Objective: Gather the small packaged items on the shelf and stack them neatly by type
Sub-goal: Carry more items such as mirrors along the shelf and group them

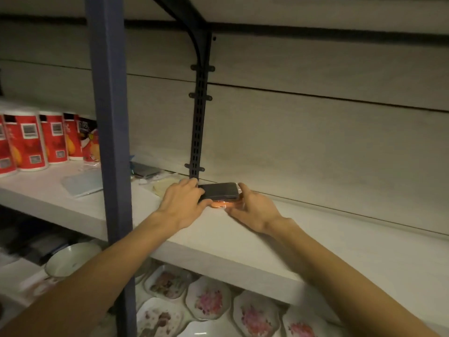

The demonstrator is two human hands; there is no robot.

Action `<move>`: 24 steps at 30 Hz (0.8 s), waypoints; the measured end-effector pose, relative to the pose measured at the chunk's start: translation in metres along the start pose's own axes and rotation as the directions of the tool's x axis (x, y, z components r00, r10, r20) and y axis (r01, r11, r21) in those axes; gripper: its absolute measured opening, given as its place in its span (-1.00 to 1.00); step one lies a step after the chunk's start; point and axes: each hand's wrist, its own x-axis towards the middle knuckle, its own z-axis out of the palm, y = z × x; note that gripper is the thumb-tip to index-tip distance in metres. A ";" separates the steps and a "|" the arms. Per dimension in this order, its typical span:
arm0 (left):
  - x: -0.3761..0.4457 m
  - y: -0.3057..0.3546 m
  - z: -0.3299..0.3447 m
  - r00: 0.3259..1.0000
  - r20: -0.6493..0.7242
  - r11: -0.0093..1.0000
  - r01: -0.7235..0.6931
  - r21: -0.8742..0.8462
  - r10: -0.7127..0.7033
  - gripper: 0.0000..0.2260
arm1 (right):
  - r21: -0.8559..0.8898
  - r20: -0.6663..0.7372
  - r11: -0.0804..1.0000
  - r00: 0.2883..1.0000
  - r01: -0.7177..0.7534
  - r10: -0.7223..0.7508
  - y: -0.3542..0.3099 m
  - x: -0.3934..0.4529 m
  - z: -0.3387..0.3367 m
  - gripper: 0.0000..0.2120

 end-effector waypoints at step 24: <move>-0.006 0.004 -0.012 0.978 -0.182 0.947 0.041 -0.320 -0.104 -0.75 | -0.070 -0.374 0.980 0.916 -0.184 0.145 0.017 -0.063 -0.025 -0.72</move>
